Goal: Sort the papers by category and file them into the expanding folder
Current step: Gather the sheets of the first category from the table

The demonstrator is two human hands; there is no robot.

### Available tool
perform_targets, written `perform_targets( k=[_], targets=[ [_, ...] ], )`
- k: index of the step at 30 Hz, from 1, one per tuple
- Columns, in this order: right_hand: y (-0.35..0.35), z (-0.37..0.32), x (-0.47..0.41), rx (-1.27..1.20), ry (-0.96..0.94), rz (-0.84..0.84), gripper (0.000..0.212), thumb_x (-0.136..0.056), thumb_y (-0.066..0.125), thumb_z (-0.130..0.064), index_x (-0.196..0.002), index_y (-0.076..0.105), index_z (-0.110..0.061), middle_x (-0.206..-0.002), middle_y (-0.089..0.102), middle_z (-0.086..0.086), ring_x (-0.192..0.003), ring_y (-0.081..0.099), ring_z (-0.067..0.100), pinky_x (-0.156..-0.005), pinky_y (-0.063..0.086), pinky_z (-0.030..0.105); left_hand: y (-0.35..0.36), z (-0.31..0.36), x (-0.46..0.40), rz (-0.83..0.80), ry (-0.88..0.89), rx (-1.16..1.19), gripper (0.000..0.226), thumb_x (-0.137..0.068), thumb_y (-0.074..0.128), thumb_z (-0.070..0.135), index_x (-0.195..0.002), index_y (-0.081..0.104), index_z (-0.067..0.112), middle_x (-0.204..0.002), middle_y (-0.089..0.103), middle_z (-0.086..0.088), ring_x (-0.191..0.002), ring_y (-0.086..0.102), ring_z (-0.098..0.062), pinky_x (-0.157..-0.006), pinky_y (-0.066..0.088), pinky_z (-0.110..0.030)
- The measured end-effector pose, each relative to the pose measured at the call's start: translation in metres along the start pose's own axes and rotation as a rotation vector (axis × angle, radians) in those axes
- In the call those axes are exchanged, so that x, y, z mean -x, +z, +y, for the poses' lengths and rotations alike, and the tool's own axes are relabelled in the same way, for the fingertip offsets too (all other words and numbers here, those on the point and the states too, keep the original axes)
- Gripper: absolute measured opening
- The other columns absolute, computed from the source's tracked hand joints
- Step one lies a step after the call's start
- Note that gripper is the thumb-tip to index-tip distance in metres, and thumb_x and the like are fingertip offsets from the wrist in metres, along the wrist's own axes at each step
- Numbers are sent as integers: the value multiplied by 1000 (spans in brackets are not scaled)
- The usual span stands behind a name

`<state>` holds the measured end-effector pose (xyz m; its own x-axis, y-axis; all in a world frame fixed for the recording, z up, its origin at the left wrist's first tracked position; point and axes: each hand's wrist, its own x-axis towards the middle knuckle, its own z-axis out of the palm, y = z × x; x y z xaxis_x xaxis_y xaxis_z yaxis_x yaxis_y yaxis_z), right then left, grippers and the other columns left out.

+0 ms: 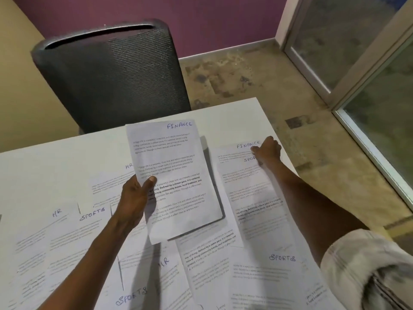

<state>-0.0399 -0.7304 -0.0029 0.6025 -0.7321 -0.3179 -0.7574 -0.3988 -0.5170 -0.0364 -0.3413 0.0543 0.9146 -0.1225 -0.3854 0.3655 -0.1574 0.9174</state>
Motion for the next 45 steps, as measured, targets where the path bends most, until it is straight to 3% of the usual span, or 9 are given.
perform_targets(
  k=[6, 11, 13, 16, 23, 32, 36, 40, 45],
  targets=[
    [16, -1, -18, 196, 96, -31, 70, -79, 79, -30, -131, 42, -1, -134, 51, 20, -128, 41, 37, -100, 41, 42, -5, -6, -10, 19, -9, -4, 22, -95, 63, 14, -115, 67, 7, -103, 76, -7, -95, 72, -25, -76, 57, -38],
    [9, 0, -27, -92, 118, -40, 48, -81, 76, -19, -125, 60, -6, -128, 62, 14, -118, 57, 34, -97, 48, 38, -9, -2, -5, 37, -12, -12, 14, -96, 61, 9, -107, 67, 10, -84, 77, 6, -75, 73, -10, -60, 57, -24],
    [1, -1, -26, -274, 97, -14, 14, -82, 72, -12, -95, 69, -9, -97, 69, 10, -91, 63, 30, -75, 52, 32, -13, 2, -2, 45, 0, -10, 14, -96, 61, 10, -107, 67, 11, -86, 77, 4, -75, 73, -11, -60, 57, -24],
    [-15, -9, -16, -492, 64, -5, 23, -80, 67, -9, -64, 51, -5, -62, 54, 9, -64, 51, 20, -51, 39, 28, -17, 7, 5, 65, 11, 0, 17, -95, 61, 12, -112, 67, 8, -95, 76, 0, -82, 73, -16, -64, 57, -28],
    [-86, -63, 39, -681, -222, 38, 8, -87, 69, -14, -87, 66, -7, -84, 68, 3, -67, 60, 12, -61, 47, 24, -29, 30, 32, 135, 111, 3, 24, -97, 60, 12, -120, 65, 11, -109, 72, -3, -101, 68, -27, -88, 54, -44],
    [-185, -137, 161, -804, -591, 51, 8, -88, 68, -20, -82, 64, -16, -86, 74, 3, -79, 70, 21, -69, 56, 37, -70, 69, 84, 214, 308, -126, 21, -100, 56, 18, -117, 65, 11, -109, 70, -9, -99, 66, -29, -87, 53, -45],
    [-221, -157, 222, -798, -752, -1, 15, -91, 65, -14, -78, 60, -19, -64, 64, -20, -58, 56, -4, -54, 45, 17, -85, 82, 101, 268, 340, -135, 22, -100, 54, 17, -117, 65, 8, -110, 70, -11, -100, 66, -33, -85, 53, -45],
    [-239, -168, 266, -829, -789, -135, 16, -90, 68, -16, -101, 65, -5, -96, 76, 1, -88, 73, 20, -75, 59, 38, -90, 92, 122, 230, 365, -109, 25, -100, 54, 20, -121, 64, 11, -116, 70, -8, -104, 66, -28, -89, 54, -46],
    [-235, -172, 305, -972, -591, -419, 22, -90, 66, -7, -110, 62, 1, -103, 73, 16, -95, 71, 34, -83, 58, 48, -86, 94, 149, 174, 353, -92, 27, -100, 55, 21, -124, 63, 12, -118, 69, -7, -106, 67, -29, -92, 54, -52]
  ],
)
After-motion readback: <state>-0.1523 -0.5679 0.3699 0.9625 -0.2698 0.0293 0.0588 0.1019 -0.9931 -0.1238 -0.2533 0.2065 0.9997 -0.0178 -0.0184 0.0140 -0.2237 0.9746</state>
